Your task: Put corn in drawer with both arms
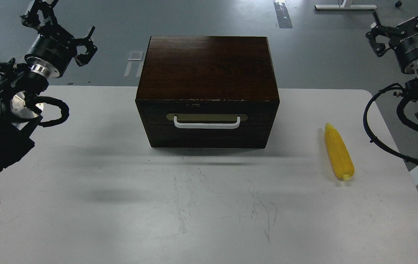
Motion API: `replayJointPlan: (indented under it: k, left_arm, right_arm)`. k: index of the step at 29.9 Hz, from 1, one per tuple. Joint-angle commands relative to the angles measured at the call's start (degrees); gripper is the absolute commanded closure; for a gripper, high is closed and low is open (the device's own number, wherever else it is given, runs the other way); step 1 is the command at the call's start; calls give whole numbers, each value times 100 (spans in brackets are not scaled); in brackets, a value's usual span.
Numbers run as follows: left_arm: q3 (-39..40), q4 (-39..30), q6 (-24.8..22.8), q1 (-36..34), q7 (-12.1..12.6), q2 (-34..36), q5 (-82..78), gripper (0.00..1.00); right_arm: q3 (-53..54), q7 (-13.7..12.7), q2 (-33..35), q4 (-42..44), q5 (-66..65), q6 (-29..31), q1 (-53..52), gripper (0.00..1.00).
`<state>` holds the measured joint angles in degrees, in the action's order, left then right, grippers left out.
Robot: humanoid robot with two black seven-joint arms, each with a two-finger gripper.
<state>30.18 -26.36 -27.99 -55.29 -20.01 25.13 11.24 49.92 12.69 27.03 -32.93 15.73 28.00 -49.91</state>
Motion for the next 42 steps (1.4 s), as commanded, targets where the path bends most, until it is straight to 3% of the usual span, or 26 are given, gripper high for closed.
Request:
replayJointPlan:
  k: [1, 13, 19, 22, 25, 31, 38, 42]
  left_arm:
    - [-12, -1, -1, -17, -3, 10, -8, 1]
    - [-3, 8, -1, -61, -29, 27, -34, 1]
    - [6, 236, -1, -148, -21, 62, -61, 1]
    - [14, 237, -1, -228, -47, 62, -8, 1]
    - [23, 237, -1, -228, -56, 80, 9, 1]
    - [269, 237, -1, -228, -56, 238, 10, 1]
    - [305, 237, -1, -219, -56, 396, 10, 1]
    - [305, 237, -1, -210, -56, 423, 10, 1]
  right_arm:
    - [0, -4, -4, 6, 0, 0, -10, 0]
    - [-588, -65, 303, -29, -52, 0, -651, 0]
    - [-1826, -65, 795, -73, -61, 0, -1573, 0]
    - [-3150, -187, 1102, -309, -175, 0, -2301, 0]
    - [-4731, -477, 1234, -914, -753, 0, -3267, 0]
    - [-6405, -662, 1613, -1935, -2650, 0, -4473, 0]
    - [-7829, -812, 1596, -2296, -4751, -234, -4730, 0]
    - [-8243, -821, 1552, -2288, -5079, -357, -4712, 0]
